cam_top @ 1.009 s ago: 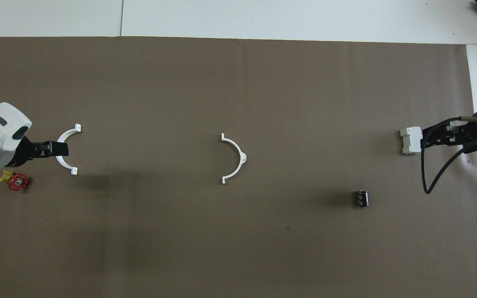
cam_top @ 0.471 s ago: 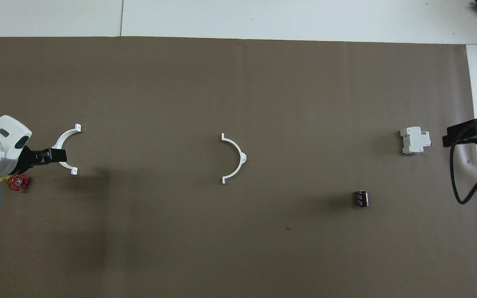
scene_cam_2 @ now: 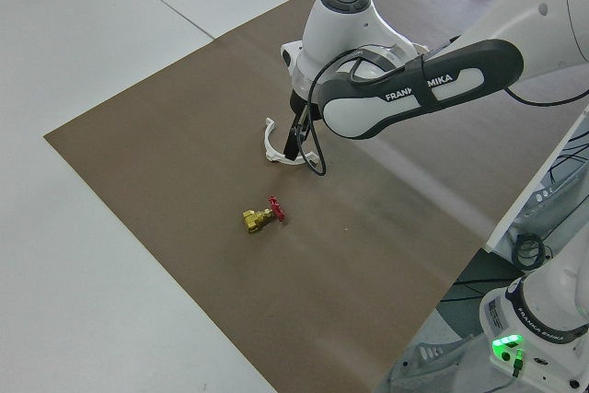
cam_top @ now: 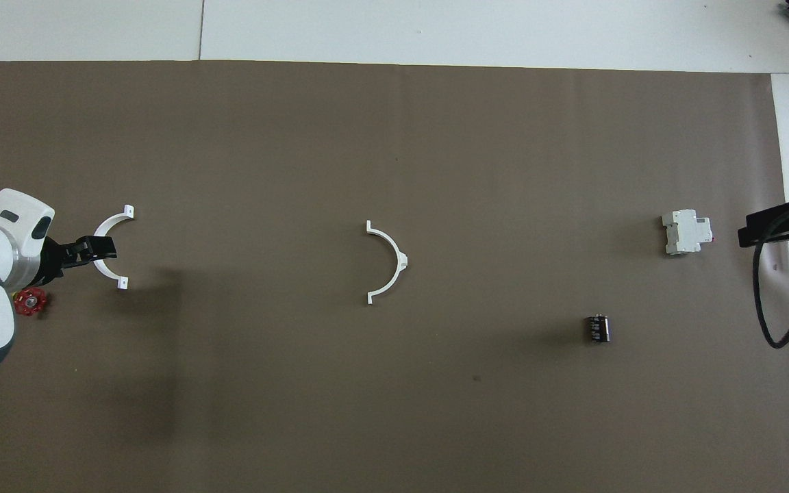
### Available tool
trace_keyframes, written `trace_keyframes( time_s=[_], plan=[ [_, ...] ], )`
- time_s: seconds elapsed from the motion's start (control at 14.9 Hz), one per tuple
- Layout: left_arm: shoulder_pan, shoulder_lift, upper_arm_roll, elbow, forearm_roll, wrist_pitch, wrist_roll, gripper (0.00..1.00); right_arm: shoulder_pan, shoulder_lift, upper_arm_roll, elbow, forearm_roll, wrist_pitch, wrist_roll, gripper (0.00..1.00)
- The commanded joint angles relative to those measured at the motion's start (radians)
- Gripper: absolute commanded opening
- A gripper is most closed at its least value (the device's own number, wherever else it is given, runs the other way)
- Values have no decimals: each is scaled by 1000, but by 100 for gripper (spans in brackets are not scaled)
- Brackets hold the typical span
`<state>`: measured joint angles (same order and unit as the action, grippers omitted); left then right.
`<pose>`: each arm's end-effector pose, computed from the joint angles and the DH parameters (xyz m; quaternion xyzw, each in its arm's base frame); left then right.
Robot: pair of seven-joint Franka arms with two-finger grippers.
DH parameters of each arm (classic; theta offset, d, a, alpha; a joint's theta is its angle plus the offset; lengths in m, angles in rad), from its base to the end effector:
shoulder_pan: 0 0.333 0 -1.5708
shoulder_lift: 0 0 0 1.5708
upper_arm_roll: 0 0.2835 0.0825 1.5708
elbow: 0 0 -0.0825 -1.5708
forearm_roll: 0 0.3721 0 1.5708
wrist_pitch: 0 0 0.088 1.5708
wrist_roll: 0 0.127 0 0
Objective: Assemble drain pipe with both arms
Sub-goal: 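Grasp the other white half-ring with the left gripper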
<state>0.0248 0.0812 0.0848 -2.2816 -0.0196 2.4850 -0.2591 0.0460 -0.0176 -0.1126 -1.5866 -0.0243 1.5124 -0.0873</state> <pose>0.5250 0.0578 0.2868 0.9799 0.1899 0.0608 0.0076 0.5287 -0.0389 0.5693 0.9995 0.0100 -0.0291 0.0089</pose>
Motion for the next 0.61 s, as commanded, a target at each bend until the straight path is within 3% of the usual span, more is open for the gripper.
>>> trace_keyframes(
  time_s=[0.0,0.27,0.54],
  plan=[
    [38,9,1,-7,-2,26,-26,100,-5,1,13,8,-31,-15,-26,100],
    [49,52,1,-21,-2,81,-48,100,6,1,13,10,-31,-20,-17,100],
    [32,65,1,-21,-2,97,-216,100,6,1,11,10,-17,-20,-12,100]
  ],
)
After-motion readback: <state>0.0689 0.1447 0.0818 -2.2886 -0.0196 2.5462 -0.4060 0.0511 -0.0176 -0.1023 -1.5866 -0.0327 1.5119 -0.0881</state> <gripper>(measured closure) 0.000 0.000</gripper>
